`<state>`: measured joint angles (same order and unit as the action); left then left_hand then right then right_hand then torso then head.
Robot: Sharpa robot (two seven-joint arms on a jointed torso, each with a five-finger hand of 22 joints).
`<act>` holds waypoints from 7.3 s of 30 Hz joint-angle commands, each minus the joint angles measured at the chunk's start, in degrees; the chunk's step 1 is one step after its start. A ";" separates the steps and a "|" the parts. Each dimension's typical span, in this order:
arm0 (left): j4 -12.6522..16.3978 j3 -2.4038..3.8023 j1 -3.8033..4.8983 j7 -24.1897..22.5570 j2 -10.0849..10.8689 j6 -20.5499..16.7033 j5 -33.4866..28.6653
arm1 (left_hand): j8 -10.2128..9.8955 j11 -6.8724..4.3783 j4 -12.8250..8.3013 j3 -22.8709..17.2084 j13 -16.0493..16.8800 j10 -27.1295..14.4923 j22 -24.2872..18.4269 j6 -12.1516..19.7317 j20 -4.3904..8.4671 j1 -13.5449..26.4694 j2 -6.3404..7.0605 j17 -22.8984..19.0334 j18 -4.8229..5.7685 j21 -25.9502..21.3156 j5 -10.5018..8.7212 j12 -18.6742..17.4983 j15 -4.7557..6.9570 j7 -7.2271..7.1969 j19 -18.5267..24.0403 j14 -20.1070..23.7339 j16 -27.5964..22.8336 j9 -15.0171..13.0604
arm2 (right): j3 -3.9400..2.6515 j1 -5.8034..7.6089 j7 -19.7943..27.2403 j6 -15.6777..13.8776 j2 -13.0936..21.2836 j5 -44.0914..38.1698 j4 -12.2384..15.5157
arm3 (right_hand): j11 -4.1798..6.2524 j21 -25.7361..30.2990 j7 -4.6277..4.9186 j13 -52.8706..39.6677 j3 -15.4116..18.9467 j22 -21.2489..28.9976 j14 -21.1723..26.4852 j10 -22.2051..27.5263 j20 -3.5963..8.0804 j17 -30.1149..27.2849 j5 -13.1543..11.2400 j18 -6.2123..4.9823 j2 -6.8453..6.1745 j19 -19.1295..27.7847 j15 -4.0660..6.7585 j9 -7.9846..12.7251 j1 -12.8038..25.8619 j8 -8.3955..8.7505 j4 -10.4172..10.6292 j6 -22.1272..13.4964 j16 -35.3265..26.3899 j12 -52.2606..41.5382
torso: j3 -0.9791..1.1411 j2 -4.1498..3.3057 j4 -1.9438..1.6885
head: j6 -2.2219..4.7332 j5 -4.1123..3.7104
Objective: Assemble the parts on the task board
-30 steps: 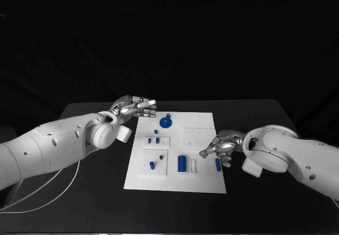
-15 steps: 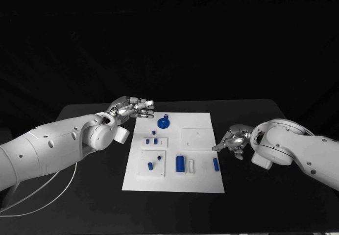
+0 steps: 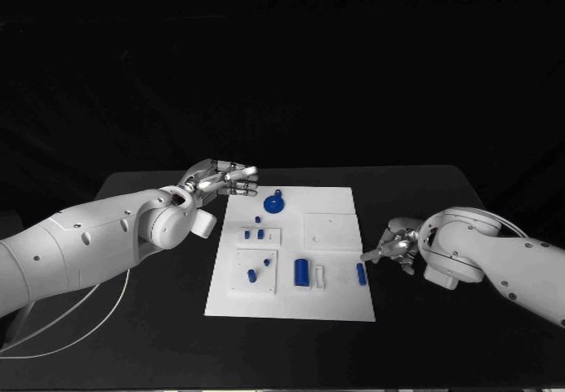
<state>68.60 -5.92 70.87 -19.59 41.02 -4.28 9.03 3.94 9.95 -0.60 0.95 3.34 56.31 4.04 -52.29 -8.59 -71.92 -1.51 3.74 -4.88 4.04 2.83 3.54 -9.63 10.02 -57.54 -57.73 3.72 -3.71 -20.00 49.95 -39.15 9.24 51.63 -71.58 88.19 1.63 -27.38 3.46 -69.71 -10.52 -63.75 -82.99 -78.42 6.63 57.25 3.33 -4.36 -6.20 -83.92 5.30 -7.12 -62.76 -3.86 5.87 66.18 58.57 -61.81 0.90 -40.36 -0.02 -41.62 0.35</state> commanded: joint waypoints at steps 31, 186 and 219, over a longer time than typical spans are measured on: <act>0.14 0.04 -0.09 -0.42 0.22 0.74 0.01 | -0.03 0.01 0.24 0.51 0.02 -0.19 0.07 -0.16 -0.24 0.16 -0.27 0.01 -0.32 0.02 -0.08 0.10 -0.14 0.05 -0.04 -0.10 -0.22 -0.02 | 0.23 -3.81 -2.30 0.45 -3.24 -2.22 -2.29 | 0.27 0.13 -0.58 -0.28 -1.79 -0.23 -0.12 -0.05 -0.24 0.35 -0.25 0.36 6.06 -2.17 -0.18 0.12 -1.91 0.22 -8.62 1.72 -0.35 -0.21 | 0.06 0.00 0.07 | -0.42 0.44; -0.20 -0.08 -0.22 0.27 -0.15 1.21 -0.09 | -0.06 0.04 0.61 0.81 0.02 -0.28 0.07 -0.02 -0.24 0.14 -0.58 0.01 -0.32 0.02 -0.09 0.09 -0.14 0.07 -0.05 -0.08 -0.22 0.00 | 3.24 -2.77 1.11 -7.11 -11.67 4.69 -0.91 | 0.90 -0.19 -1.68 0.47 -2.54 -0.80 -0.03 -0.25 0.02 -1.12 3.51 1.07 8.06 -2.14 0.04 0.52 2.60 0.20 -11.44 5.13 -0.56 0.25 | 0.04 0.08 0.08 | -0.80 2.05; -0.21 -0.08 -0.22 0.28 -0.15 1.26 -0.09 | -0.06 0.04 0.61 0.81 0.02 -0.28 0.07 -0.02 -0.24 0.14 -0.58 0.01 -0.32 0.02 -0.09 0.09 -0.14 0.07 -0.05 -0.08 -0.22 0.00 | 3.30 -2.81 2.94 -8.12 -10.98 4.69 -0.87 | 0.82 -0.01 -1.55 0.54 3.20 -0.81 0.01 -0.09 0.04 -1.14 5.18 0.99 7.97 -2.13 0.07 0.84 1.38 0.23 -10.68 4.94 -0.72 0.45 | 0.11 0.06 0.01 | -0.89 2.06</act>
<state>68.29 -6.03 70.73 -18.88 40.96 -3.81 9.02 3.94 9.95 -0.01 1.54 3.34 56.31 4.04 -52.29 -8.59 -71.92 -1.51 3.74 -4.89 4.04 2.83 3.54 -9.62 10.02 -57.54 -57.73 3.71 -3.71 -16.71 47.20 -37.94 1.15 40.57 -67.08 87.20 2.34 -27.62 1.79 -69.27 -7.59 -64.56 -82.97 -78.73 6.64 56.16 8.21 -4.34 1.98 -83.92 5.28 -6.32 -61.59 -3.49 -4.65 70.94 58.13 -61.61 1.02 -40.29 0.03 -42.54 2.47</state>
